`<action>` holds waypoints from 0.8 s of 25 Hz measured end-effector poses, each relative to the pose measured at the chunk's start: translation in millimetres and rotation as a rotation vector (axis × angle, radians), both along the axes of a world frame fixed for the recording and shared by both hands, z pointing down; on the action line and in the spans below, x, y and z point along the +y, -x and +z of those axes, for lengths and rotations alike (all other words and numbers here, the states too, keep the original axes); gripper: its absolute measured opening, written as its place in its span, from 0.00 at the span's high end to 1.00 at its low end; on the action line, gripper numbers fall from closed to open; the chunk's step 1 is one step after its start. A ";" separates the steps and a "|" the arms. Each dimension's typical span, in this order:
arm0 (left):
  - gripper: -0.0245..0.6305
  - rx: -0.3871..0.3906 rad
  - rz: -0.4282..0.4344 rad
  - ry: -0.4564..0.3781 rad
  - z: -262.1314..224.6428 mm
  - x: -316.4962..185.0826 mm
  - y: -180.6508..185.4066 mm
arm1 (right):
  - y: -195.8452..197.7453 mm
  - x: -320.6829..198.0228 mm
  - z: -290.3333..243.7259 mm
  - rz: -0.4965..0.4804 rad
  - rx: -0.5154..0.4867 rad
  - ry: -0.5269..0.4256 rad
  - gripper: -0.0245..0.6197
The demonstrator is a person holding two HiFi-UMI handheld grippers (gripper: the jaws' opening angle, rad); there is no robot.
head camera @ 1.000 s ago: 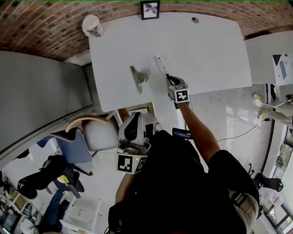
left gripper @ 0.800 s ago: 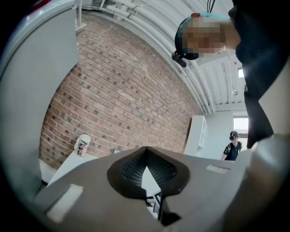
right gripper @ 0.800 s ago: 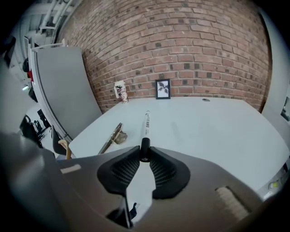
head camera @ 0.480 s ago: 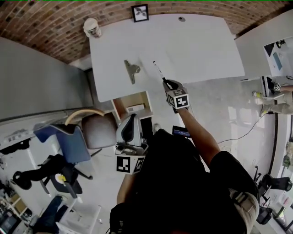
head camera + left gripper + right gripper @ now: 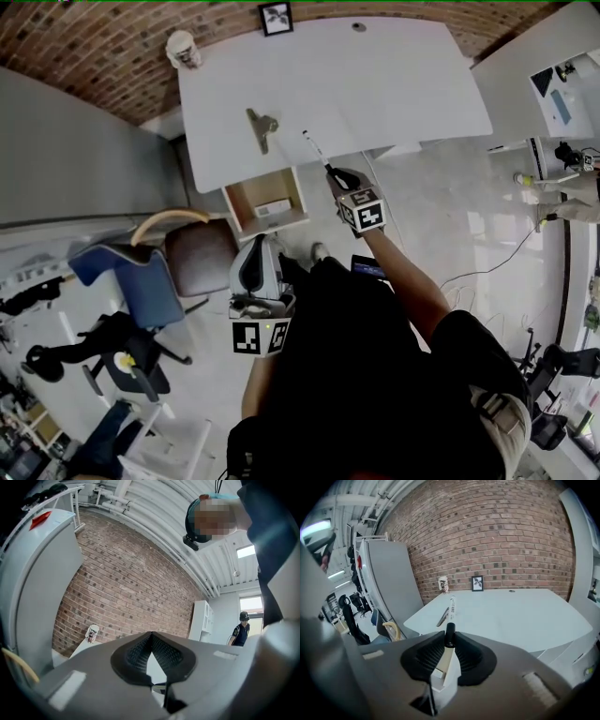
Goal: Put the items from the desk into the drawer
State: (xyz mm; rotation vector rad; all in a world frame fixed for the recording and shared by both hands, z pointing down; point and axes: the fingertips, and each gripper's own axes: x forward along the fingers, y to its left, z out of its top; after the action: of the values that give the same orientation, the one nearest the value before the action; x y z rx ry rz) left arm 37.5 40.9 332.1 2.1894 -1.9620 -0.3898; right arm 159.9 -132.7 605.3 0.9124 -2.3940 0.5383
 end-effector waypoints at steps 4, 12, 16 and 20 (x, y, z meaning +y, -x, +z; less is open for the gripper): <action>0.95 0.005 0.013 0.007 4.8 1.2 11.1 | 6.9 16.8 0.0 -0.022 0.018 0.006 0.85; 0.95 0.036 0.053 0.035 19.1 1.0 50.1 | 33.3 52.4 16.6 -0.059 0.073 0.048 0.85; 0.95 0.048 0.074 0.054 30.8 1.4 79.1 | 52.4 74.8 35.1 -0.085 0.109 0.084 0.85; 0.95 0.047 0.089 0.066 43.1 0.5 100.0 | 69.8 95.0 61.6 -0.115 0.148 0.131 0.85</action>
State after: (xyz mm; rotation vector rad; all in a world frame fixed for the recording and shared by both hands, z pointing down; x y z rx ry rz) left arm -62.5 41.4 375.2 2.1966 -1.8196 -0.3553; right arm 90.1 -37.7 666.9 0.7270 -2.2339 0.5567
